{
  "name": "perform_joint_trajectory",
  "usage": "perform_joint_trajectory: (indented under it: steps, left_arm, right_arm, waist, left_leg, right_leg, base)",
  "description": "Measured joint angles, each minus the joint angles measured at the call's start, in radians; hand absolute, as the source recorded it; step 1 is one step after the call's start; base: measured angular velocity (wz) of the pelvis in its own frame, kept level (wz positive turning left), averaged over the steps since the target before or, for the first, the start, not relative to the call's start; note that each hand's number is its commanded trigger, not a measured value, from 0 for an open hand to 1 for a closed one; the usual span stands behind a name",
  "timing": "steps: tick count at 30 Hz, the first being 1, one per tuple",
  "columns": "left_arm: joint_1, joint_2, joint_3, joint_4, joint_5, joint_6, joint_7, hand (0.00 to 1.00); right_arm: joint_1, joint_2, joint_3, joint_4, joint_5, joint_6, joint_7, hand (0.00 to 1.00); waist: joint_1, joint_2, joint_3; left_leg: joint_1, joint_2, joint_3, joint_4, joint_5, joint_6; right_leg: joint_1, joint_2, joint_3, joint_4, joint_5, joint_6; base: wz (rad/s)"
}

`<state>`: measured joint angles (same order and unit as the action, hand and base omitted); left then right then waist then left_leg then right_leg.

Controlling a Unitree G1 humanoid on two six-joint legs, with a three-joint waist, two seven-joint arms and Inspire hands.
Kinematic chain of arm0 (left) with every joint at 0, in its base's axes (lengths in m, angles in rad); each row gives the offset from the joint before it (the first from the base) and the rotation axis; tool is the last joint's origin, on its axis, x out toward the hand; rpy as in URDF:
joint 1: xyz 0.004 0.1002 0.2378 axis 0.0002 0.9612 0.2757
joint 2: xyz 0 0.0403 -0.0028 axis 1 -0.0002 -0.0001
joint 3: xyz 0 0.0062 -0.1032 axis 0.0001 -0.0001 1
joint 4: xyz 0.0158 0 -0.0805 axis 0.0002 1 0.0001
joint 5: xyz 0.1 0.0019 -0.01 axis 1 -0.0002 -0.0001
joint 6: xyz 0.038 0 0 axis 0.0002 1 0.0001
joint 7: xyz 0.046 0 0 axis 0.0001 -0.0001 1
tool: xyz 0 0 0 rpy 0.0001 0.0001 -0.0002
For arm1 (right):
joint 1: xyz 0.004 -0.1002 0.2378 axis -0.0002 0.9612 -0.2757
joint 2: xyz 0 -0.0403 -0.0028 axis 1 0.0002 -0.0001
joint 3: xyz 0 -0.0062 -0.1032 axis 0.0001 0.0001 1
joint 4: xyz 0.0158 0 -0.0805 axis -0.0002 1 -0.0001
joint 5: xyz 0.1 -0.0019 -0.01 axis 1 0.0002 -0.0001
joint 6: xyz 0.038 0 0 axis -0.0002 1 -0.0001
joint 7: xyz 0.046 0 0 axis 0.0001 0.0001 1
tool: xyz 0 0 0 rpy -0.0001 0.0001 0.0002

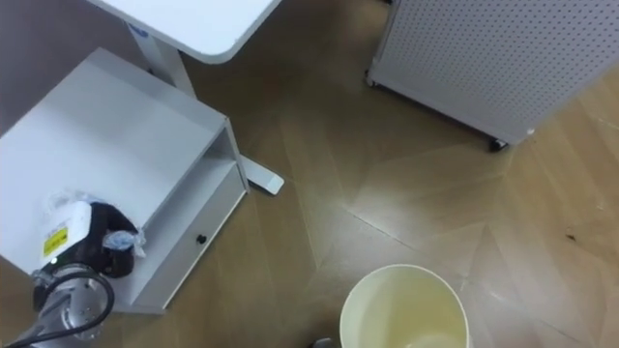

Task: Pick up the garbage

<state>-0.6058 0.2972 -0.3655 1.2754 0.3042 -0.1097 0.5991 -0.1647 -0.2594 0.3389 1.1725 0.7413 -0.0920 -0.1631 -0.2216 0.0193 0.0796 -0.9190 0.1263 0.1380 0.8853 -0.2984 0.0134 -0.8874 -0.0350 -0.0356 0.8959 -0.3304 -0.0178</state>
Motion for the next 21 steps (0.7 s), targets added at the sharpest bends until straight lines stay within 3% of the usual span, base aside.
perform_joint_trajectory:
  steps: [1, 5, 7, 12, 14, 17, 21]
  left_arm:
    - [0.003, -0.008, 0.001, -0.002, -0.012, -0.005, 0.0, 1.0]
    - [0.025, -0.086, 0.006, -0.034, -0.06, -0.024, -0.02, 1.0]
    - [0.05, -0.124, -0.007, -0.082, -0.079, -0.036, -0.04, 1.0]
    - [0.122, -0.219, -0.121, -0.202, -0.138, -0.068, -0.173, 1.0]
    - [0.166, -0.258, -0.18, -0.262, -0.144, -0.08, -0.243, 1.0]
    - [0.188, -0.307, -0.261, -0.28, -0.185, -0.088, -0.321, 1.0]
    - [0.216, -0.327, -0.366, -0.293, -0.225, -0.088, -0.413, 1.0]
  right_arm:
    - [0.0, 0.001, 0.0, 0.002, -0.001, -0.006, -0.002, 1.0]
    - [-0.003, 0.01, 0.0, 0.006, -0.003, -0.031, -0.009, 1.0]
    - [-0.007, 0.019, 0.0, 0.012, -0.003, -0.044, -0.009, 1.0]
    - [-0.052, 0.05, 0.042, 0.075, -0.007, -0.083, -0.009, 1.0]
    - [-0.051, 0.07, 0.056, 0.071, -0.006, -0.098, -0.007, 1.0]
    - [-0.058, 0.093, 0.078, 0.062, -0.004, -0.109, 0.014, 1.0]
    - [-0.068, 0.115, 0.114, 0.056, -0.008, -0.103, 0.056, 1.0]
  waist:
    - [0.002, 0.0, 0.0]
    - [0.015, 0.0, -0.0002]
    - [0.013, -0.001, -0.0009]
    - [0.014, -0.004, -0.0032]
    - [0.018, -0.021, -0.0139]
    - [0.022, -0.029, -0.0184]
    - [0.023, -0.038, -0.0244]
  left_leg:
    - [0.005, -0.001, 0.001, -0.005, 0.002, 0.001]
    - [0.052, -0.004, 0.007, -0.056, 0.013, 0.002]
    - [0.083, -0.017, 0.01, -0.09, 0.022, 0.003]
    - [0.148, -0.02, 0.029, -0.149, 0.027, 0.003]
    - [0.166, -0.031, 0.03, -0.173, 0.039, -0.001]
    - [0.176, -0.027, 0.03, -0.181, 0.04, -0.003]
    - [0.215, -0.025, 0.031, -0.214, 0.041, -0.006]
  right_leg:
    - [0.003, -0.001, 0.001, -0.005, 0.001, 0.0]
    - [0.053, -0.001, 0.001, -0.06, 0.015, 0.005]
    - [0.08, -0.01, 0.002, -0.084, 0.019, 0.007]
    - [0.14, -0.017, 0.004, -0.139, 0.023, 0.01]
    - [0.151, -0.022, 0.008, -0.157, 0.026, 0.009]
    - [0.168, -0.02, 0.002, -0.18, 0.028, 0.006]
    - [0.209, -0.013, 0.003, -0.225, 0.038, 0.008]
  base:
    - [-0.07]
    - [0.03]
    - [0.09]
    - [-0.02]
    - [0.02]
    - [0.0]
    - [-0.04]
